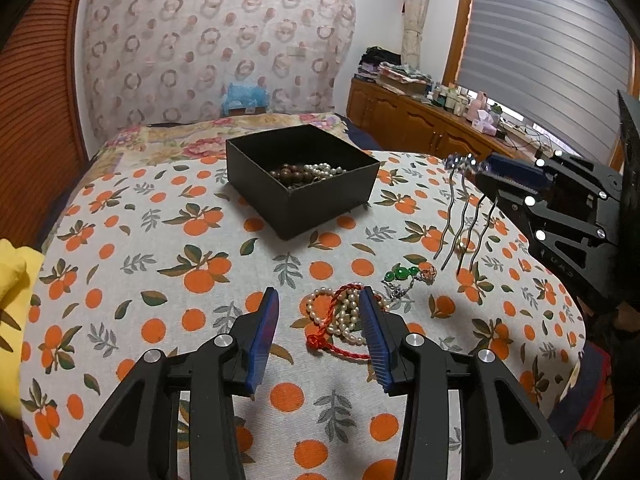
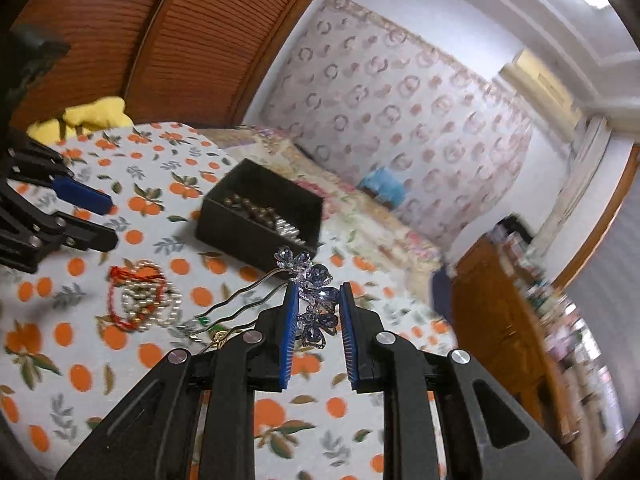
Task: Organize jewelry
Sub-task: 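Lift the hairpin with the right tool while the left tool grasps the red-cord pearl bracelet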
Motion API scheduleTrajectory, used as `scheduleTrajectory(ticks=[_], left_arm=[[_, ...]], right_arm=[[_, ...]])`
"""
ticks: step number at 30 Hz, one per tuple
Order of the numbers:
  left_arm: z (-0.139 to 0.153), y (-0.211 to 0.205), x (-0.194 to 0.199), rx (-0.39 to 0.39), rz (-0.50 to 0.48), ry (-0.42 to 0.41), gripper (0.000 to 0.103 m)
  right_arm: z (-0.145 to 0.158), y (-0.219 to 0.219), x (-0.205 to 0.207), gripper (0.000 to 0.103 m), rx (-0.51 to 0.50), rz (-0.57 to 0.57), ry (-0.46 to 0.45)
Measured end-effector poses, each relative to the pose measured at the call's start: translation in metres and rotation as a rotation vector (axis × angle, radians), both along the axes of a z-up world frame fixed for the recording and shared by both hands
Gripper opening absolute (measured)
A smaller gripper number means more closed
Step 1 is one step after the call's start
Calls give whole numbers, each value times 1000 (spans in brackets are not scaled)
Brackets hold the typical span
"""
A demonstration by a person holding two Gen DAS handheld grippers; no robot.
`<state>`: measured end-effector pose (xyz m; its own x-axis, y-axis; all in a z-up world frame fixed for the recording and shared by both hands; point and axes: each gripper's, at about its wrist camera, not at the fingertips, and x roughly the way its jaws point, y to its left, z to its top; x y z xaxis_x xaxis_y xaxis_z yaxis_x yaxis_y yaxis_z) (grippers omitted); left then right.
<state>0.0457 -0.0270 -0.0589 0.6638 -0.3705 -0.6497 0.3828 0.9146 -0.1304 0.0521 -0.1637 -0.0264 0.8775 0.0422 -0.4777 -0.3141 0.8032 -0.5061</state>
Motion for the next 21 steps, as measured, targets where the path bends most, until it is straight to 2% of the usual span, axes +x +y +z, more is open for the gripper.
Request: scheduleTrajectory(ticks=[4, 7, 12, 15, 19, 21], left_arm=[[-1, 0, 0, 0, -1, 5, 40], [0, 0, -1, -1, 1, 3, 43], [-1, 1, 0, 0, 3, 7, 43], [-1, 0, 0, 0, 2, 6, 43], [-1, 0, 0, 0, 2, 6, 43], [-1, 0, 0, -1, 4, 6, 43]], right_arm=[[-5, 10, -4, 22, -86, 12, -36], [-9, 7, 1, 22, -56, 14, 4], [-11, 9, 0, 22, -80, 0, -25], [-9, 6, 0, 22, -37, -4, -24], [-35, 12, 6, 22, -86, 21, 62], [-38, 11, 6, 22, -70, 19, 62]])
